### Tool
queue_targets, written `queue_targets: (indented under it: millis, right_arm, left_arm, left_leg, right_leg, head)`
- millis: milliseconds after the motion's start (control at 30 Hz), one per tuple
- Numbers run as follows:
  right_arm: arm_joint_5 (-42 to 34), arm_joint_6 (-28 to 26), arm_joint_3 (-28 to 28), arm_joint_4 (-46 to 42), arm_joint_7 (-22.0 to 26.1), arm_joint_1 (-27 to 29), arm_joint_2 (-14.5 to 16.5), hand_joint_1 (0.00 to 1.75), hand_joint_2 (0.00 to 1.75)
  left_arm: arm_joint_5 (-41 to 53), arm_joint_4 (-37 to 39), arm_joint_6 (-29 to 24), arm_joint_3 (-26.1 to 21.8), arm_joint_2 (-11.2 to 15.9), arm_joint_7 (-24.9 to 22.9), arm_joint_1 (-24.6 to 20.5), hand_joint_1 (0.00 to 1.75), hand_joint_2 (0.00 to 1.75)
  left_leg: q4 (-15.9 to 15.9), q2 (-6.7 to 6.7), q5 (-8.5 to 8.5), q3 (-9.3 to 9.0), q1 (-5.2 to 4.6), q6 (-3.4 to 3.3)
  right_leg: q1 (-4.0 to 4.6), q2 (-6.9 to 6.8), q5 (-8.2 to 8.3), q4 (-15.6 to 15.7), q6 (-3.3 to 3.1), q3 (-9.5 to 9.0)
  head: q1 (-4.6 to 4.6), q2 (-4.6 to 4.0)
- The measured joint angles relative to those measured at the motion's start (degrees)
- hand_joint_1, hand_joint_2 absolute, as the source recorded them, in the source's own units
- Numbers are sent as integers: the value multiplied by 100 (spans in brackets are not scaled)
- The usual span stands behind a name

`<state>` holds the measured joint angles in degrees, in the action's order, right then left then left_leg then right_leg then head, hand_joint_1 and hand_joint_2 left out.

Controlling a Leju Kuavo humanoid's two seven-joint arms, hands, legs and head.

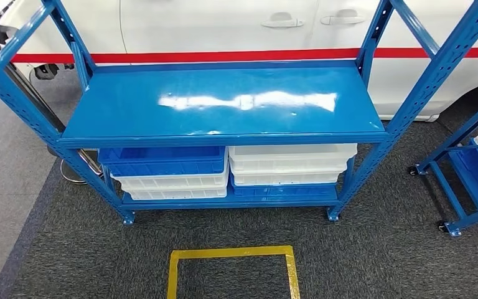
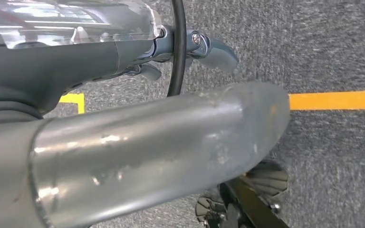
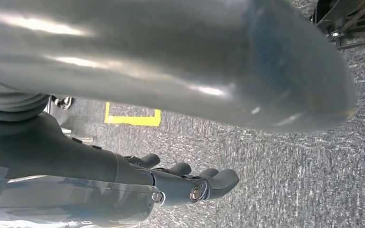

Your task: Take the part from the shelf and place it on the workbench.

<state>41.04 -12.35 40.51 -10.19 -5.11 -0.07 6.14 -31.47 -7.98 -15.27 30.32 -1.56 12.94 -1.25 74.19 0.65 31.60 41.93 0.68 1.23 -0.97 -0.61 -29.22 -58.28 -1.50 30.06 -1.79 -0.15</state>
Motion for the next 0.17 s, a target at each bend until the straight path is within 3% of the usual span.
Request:
queue_targets:
  millis: [33, 67, 100, 167]
  right_arm:
    - [4, 5, 1, 0, 0, 1, -10, 0, 0]
    - [7, 7, 2, 0, 0, 0, -15, 0, 0]
    - [10, 7, 2, 0, 0, 0, -17, 0, 0]
    - [13, 7, 4, 0, 0, -1, -17, 0, 0]
  left_arm:
    - [-6, 0, -4, 0, 1, -4, 3, 0, 0]
    - [-11, 0, -8, 0, 2, -7, 5, 0, 0]
    - [-16, 0, -16, 0, 2, -7, 5, 0, 0]
    - [-22, 0, -28, 0, 3, -7, 3, 0, 0]
  left_leg:
    - [53, -9, -19, -2, 11, 20]
    - [-126, -19, -145, -121, 21, 35]
    - [-481, -30, -323, -329, 32, 44]
    - [-1098, -41, -524, -683, 33, 43]
  right_leg:
    - [-6, -4, -7, -6, 7, -2]
    - [-16, -5, -18, -16, 23, -12]
    - [-26, -4, -36, -29, 49, -28]
    - [-29, -9, -73, -49, 100, -49]
  head:
    - [0, 0]
    - [0, 0]
    - [0, 0]
    - [0, 0]
